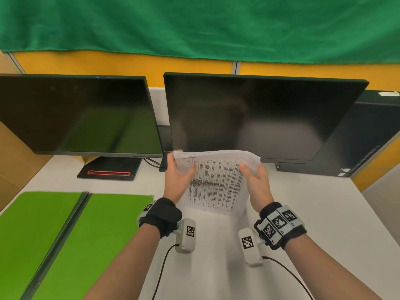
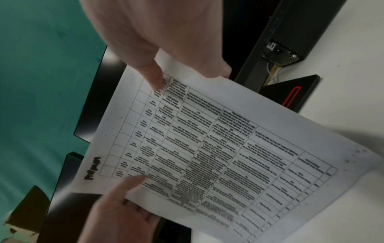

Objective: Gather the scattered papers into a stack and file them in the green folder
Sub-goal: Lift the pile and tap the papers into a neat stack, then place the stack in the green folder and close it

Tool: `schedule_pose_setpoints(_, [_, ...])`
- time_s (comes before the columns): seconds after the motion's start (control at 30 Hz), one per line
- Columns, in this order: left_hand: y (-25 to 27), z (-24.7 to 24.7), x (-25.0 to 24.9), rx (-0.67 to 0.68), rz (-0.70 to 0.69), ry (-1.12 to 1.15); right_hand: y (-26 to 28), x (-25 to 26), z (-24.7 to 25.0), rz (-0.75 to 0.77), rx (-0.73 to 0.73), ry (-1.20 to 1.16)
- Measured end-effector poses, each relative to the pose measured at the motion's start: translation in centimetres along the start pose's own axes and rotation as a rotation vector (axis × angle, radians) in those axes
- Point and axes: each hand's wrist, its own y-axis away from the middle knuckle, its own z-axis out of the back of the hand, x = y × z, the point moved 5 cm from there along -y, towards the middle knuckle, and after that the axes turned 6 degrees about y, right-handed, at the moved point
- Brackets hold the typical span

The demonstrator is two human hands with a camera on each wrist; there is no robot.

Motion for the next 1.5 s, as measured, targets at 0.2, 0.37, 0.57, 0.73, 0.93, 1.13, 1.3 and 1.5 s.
schedule_pose_setpoints(0.2, [1.9,-1.0,-0.2,-0.084,-0.115,-0.018,0.6,0.7,-0.9,0.090,-0.009,0.013])
schedule_pose_setpoints(0.37, [4.1,-1.4,-0.1,-0.170,-0.194,-0.039,0.9,0.0,-1.6,0.129,-0.041,0.012])
schedule_pose_setpoints(0.57, [3.7,-0.2,6.3,-0.113,0.101,0.026,0.1,-4.9,-2.1,-0.050,0.057,0.163])
schedule_pose_setpoints(0.73, [3.2,1.9,9.3,-0.018,0.177,0.053,0.4,-8.1,-2.2,-0.061,0.072,0.390])
schedule_pose_setpoints(0.93, [5.1,8.4,13.4,-0.042,0.360,-0.484,1.1,-10.6,-1.2,-0.090,0.195,0.544])
schedule_pose_setpoints(1.13, [8.5,15.4,17.3,-0.073,0.798,-1.123,3.0,-11.2,3.4,-0.234,0.226,0.400])
schedule_pose_setpoints(1.3, [9.3,7.5,15.3,0.148,0.791,-1.083,4.5,-12.1,7.5,-0.357,0.190,0.250])
schedule_pose_setpoints(1.5, [11.4,-6.1,13.0,0.534,0.699,-0.767,4.8,-14.6,12.7,-0.469,0.085,0.128])
